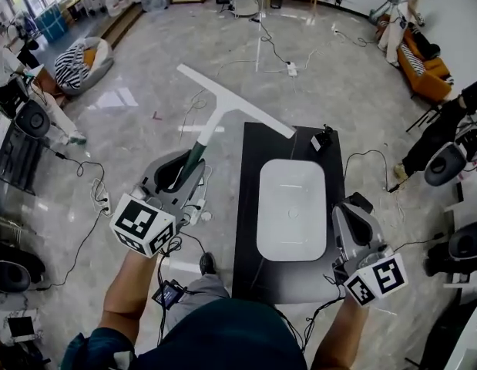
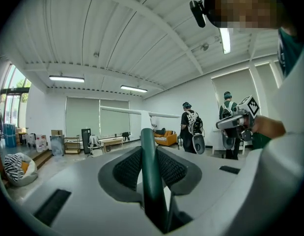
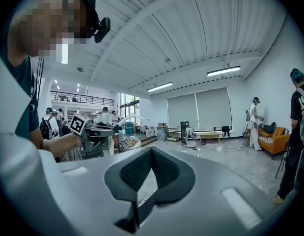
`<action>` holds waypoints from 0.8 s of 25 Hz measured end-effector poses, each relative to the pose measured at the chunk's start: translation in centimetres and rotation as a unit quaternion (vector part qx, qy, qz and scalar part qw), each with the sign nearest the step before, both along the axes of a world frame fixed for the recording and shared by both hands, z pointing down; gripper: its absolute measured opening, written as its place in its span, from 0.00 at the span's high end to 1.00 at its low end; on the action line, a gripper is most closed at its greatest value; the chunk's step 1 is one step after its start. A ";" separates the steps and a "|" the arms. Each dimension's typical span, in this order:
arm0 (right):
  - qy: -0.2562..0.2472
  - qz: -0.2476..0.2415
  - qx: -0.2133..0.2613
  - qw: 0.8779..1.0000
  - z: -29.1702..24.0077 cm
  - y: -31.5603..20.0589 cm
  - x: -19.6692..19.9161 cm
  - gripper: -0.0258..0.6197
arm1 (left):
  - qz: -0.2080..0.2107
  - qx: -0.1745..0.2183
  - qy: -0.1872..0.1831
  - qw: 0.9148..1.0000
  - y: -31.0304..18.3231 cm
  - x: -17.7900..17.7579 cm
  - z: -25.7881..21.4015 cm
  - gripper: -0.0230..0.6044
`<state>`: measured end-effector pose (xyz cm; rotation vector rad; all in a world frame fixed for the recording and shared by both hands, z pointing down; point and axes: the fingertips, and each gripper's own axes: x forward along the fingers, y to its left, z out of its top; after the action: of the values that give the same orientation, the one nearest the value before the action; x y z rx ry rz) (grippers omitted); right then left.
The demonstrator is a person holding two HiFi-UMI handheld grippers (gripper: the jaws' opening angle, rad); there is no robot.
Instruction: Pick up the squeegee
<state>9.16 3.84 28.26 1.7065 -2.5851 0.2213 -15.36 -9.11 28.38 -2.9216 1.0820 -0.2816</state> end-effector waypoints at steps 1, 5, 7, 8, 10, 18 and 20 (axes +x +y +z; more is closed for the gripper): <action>0.003 -0.001 0.001 1.000 -0.2 0.3 0.0 0.95 | -0.001 0.006 -0.001 1.000 0.8 -0.4 -0.5 0.81; 0.016 -0.003 0.003 1.000 -1.1 1.0 0.0 0.95 | 0.001 0.032 -0.016 0.999 3.7 -1.3 -2.8 0.81; 0.028 -0.006 -0.001 1.000 -1.4 1.6 -0.4 0.95 | -0.002 0.042 -0.022 0.999 5.1 -2.2 -3.8 0.81; 0.033 -0.008 -0.002 0.999 -1.6 1.9 -0.6 0.95 | -0.004 0.047 -0.025 0.999 5.9 -2.6 -4.1 0.81; 0.036 -0.010 -0.002 0.999 -1.9 2.4 -0.9 0.95 | -0.008 0.055 -0.029 0.998 7.1 -3.2 -4.5 0.81; 0.038 -0.011 0.007 0.999 -2.7 4.1 -1.2 0.95 | -0.013 0.052 -0.026 0.998 10.4 -4.0 -3.9 0.81; 0.039 -0.011 0.009 0.999 -2.9 4.4 -1.3 0.95 | -0.014 0.051 -0.026 0.998 10.8 -4.1 -3.9 0.81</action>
<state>7.83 8.25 25.35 1.6561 -2.5571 0.1296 -19.45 1.66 24.50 -2.7963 1.0967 -0.2915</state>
